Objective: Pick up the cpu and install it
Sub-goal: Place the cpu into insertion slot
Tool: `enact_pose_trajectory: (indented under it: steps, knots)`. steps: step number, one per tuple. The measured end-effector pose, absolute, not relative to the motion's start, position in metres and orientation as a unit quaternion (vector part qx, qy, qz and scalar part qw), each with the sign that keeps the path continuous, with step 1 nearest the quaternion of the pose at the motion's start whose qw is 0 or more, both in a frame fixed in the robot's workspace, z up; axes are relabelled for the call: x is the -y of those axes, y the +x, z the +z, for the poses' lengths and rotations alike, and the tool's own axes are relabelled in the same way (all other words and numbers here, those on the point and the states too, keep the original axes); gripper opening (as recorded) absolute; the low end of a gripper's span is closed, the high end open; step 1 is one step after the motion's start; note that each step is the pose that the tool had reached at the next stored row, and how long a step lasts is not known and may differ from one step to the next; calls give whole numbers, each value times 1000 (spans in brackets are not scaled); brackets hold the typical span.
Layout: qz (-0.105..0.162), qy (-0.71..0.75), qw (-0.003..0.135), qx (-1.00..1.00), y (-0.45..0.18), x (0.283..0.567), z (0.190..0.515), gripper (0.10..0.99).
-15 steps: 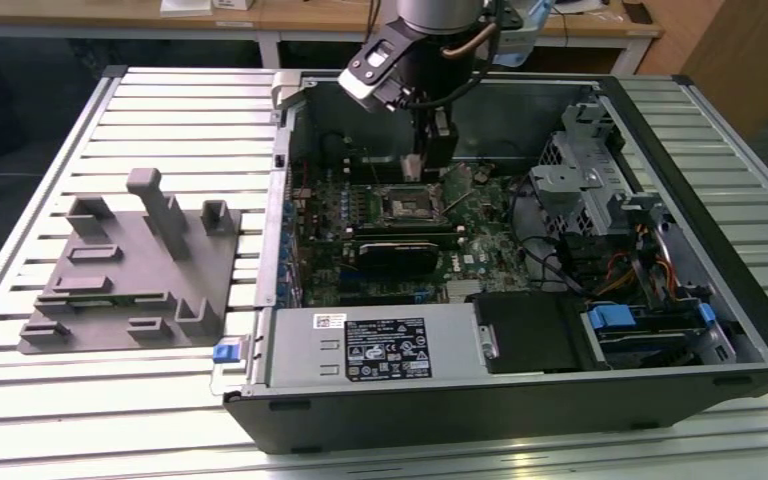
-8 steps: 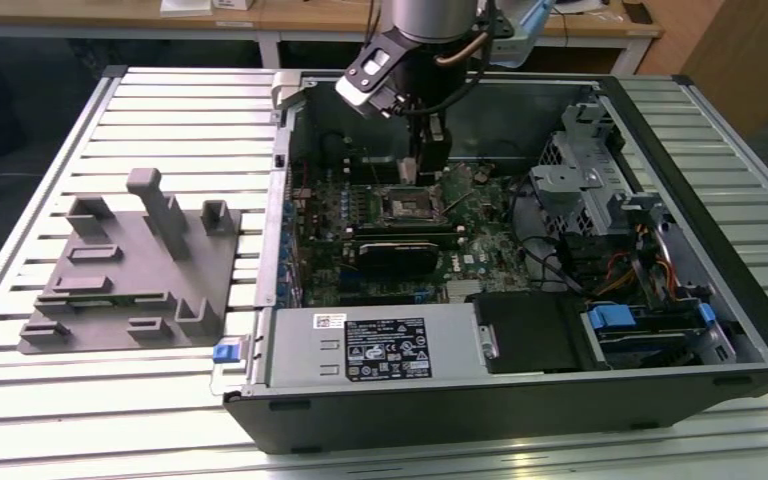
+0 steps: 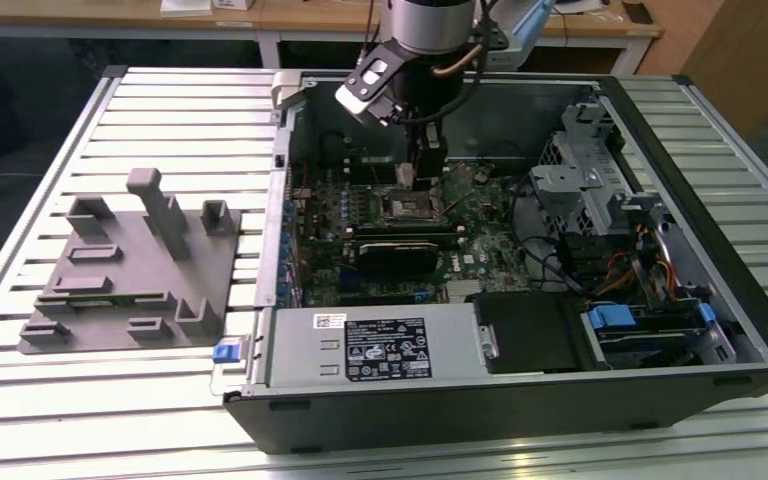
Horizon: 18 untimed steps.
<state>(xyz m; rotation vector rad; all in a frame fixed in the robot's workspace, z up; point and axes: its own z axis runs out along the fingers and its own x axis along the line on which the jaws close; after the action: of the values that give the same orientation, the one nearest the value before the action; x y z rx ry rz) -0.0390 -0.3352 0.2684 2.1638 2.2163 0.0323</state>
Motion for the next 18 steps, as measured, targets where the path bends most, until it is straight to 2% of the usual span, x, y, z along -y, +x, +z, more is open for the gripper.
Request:
enact_pose_trajectory:
  steps: [18]
  knots:
    - [6, 700, 18, -714, -39, 322, 242, 533]
